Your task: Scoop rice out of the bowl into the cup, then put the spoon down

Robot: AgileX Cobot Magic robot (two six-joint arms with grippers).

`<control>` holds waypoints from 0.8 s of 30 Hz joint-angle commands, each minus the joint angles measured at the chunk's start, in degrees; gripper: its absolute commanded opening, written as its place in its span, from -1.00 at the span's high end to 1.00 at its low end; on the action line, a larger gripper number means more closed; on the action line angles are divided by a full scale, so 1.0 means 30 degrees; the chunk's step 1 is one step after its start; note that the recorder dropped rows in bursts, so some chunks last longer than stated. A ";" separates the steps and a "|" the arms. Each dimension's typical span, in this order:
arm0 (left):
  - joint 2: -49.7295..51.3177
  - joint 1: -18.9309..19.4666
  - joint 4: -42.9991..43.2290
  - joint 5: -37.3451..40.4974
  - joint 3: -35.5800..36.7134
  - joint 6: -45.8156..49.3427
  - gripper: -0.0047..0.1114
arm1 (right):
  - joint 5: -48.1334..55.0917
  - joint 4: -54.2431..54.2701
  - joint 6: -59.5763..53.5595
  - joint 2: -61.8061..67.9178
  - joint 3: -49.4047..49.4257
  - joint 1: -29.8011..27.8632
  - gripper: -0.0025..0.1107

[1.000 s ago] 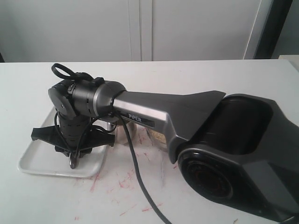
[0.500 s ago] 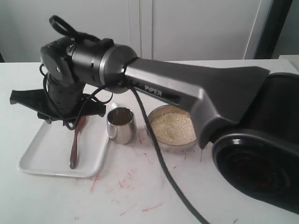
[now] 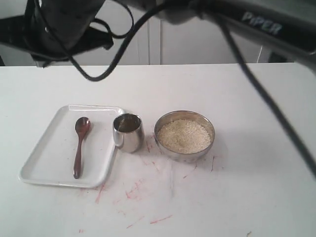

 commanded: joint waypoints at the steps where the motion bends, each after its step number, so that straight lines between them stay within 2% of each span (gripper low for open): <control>1: -0.0057 -0.0074 0.0000 0.0740 0.0175 -0.0112 0.67 | 0.0304 -0.0079 -0.1612 -0.1909 0.0018 -0.0074 0.96; 24: -0.0057 -0.0074 0.0000 0.0740 0.0175 -0.0112 0.67 | 0.3889 -0.0079 -0.5904 -1.1916 0.0018 -0.0074 0.96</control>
